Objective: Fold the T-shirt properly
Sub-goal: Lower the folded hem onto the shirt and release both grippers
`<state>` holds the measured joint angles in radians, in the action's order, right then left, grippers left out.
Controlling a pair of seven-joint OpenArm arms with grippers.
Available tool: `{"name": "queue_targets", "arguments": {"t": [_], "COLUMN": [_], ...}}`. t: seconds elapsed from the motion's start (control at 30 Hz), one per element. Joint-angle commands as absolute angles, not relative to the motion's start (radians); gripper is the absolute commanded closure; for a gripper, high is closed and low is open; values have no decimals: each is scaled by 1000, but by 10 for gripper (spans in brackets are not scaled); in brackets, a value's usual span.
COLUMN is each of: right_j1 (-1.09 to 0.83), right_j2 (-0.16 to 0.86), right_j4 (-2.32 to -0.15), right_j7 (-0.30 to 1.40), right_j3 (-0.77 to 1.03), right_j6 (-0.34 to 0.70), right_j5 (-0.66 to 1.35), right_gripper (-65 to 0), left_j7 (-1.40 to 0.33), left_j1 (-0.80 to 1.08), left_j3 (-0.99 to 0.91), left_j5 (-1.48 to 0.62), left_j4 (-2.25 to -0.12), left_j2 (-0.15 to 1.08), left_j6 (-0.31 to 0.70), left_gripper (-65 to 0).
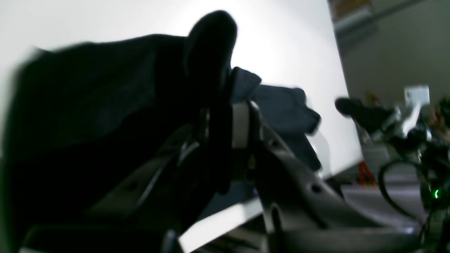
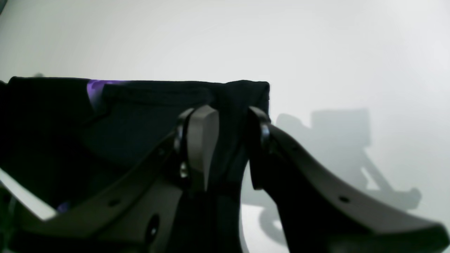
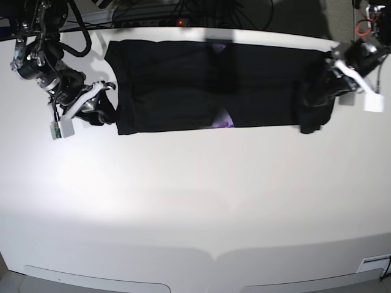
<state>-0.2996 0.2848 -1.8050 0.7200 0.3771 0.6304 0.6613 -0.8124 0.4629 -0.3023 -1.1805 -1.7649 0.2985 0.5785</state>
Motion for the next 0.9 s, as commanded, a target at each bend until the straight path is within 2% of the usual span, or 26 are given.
{"name": "queue_targets", "arguments": {"t": [0.0,0.13,0.2,0.43,0.6,0.63,0.73,0.77,0.87], "right_j1": [-294,-294,-294,-294,-294,-294,-294,-294,-294], "right_j2": [297,297,297,297,297,297,297,297,297], "right_j4": [-1817,-1817,-1817,-1817,-1817,-1817,-1817,-1817,-1817], "right_j7": [697,697,697,697,697,697,697,697,697], "right_j3": [382,382,382,382,382,382,382,382,382], "right_j6": [640,640,640,640,640,640,640,640,640], "right_j5": [681,681,681,680,681,681,681,681,681], "right_gripper": [-189,-189,-189,-189,-189,-189,-189,-189,-189], "left_j7": [-781,-673,-672,-653,-612,-603,-608,-609,-663], "left_j1": [462,434,411,359,337,330,310,303,284], "left_j3": [-271,-148,-111,38,104,113,129,134,133], "left_j5": [-1172,-984,-919,-798,-776,-778,-847,-891,-1026], "left_j4": [-1782,-1782,-1782,-1782,-1782,-1782,-1782,-1782,-1782], "left_j2": [297,250,226,211,210,209,194,194,195], "left_j6": [585,471,432,350,346,346,353,378,552], "left_gripper": [0,0,0,0,0,-38,-226,-260,-271]}}
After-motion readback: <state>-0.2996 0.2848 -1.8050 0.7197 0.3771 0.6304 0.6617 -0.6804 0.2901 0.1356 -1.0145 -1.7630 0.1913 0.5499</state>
